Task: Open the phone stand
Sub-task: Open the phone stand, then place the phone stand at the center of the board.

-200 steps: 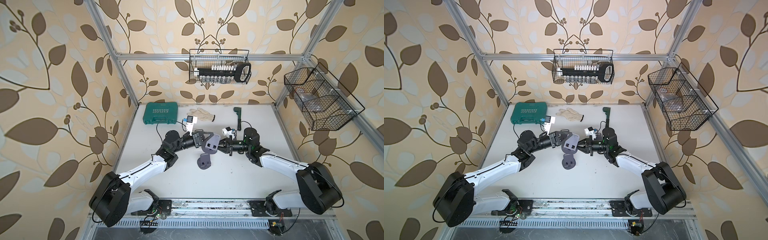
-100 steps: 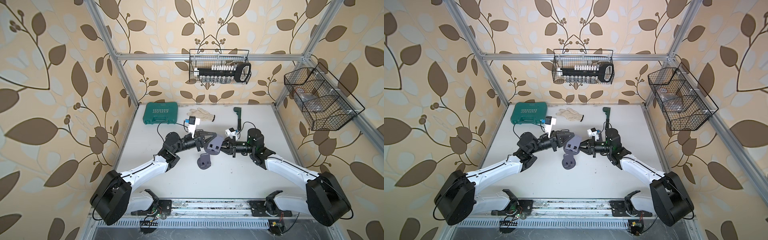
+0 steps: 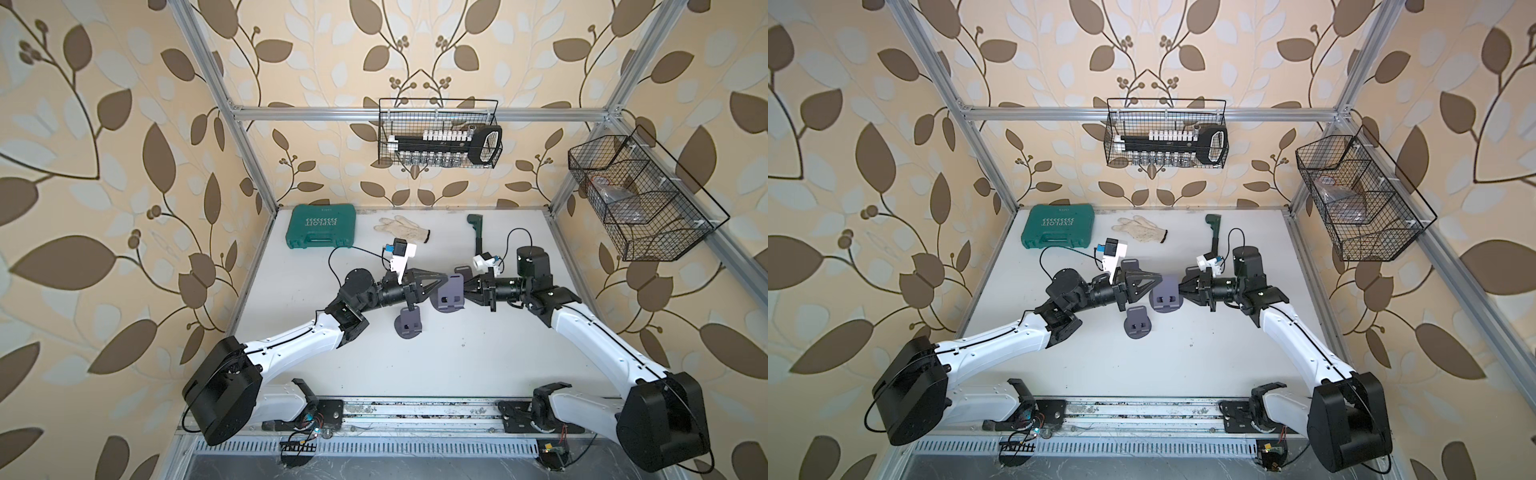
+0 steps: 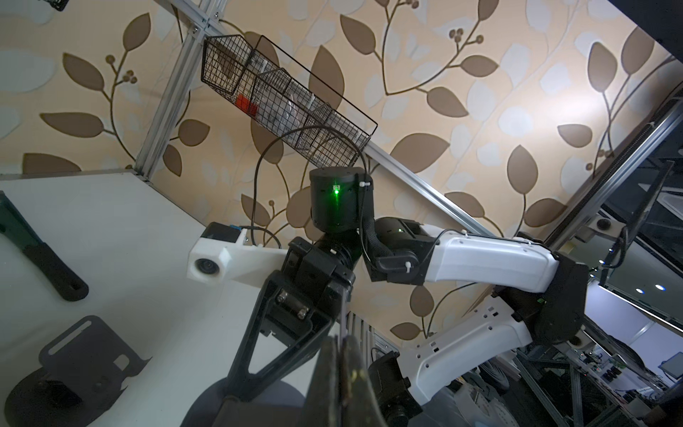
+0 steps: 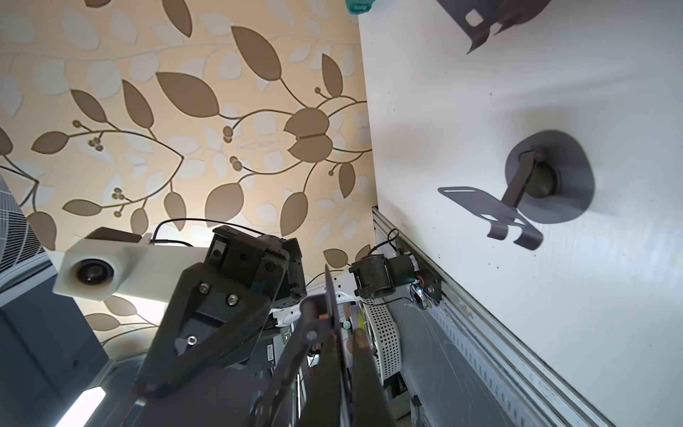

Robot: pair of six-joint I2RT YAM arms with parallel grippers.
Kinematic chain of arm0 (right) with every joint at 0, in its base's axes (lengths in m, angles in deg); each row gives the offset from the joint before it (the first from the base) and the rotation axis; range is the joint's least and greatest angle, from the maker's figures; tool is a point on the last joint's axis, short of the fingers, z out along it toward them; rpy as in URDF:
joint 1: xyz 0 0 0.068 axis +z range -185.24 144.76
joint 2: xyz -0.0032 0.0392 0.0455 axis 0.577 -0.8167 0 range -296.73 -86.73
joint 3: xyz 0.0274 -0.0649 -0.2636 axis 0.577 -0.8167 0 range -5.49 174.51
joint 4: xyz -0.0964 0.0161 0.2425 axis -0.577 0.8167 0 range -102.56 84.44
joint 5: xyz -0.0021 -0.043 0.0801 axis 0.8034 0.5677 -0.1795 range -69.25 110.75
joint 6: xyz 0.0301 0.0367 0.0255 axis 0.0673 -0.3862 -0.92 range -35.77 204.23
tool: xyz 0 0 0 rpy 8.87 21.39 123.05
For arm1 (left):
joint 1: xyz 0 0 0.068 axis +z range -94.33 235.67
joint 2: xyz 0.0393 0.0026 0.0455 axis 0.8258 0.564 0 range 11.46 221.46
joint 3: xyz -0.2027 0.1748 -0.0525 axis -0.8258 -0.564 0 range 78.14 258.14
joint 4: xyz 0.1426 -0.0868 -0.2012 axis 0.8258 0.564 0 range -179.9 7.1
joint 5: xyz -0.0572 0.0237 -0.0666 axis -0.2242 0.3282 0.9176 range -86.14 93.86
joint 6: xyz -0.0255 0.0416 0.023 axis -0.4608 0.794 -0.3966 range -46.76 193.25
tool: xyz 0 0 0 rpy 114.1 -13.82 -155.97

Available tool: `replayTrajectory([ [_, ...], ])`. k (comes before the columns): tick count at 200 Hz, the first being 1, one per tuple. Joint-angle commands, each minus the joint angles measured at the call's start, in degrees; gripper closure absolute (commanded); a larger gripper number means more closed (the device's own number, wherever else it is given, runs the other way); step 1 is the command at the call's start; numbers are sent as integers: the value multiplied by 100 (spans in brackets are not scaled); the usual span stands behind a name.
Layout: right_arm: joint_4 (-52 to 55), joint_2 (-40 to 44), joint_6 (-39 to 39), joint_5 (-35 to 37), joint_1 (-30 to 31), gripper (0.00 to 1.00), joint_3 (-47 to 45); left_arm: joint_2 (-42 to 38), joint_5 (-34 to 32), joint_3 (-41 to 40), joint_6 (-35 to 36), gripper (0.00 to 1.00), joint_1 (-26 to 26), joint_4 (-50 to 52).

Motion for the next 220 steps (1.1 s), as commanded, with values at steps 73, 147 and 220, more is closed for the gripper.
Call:
replayTrajectory([
  [73,3024,1247,2273,1008,-1751,69,-58,1641,-277,564,-253,100,-260,-1358],
  [147,3257,1964,2476,2067,-2040,68,318,4115,134,2052,-106,100,-584,-1212],
  [220,3003,1704,2558,1932,-2053,68,224,4577,-117,2542,601,100,-580,342],
])
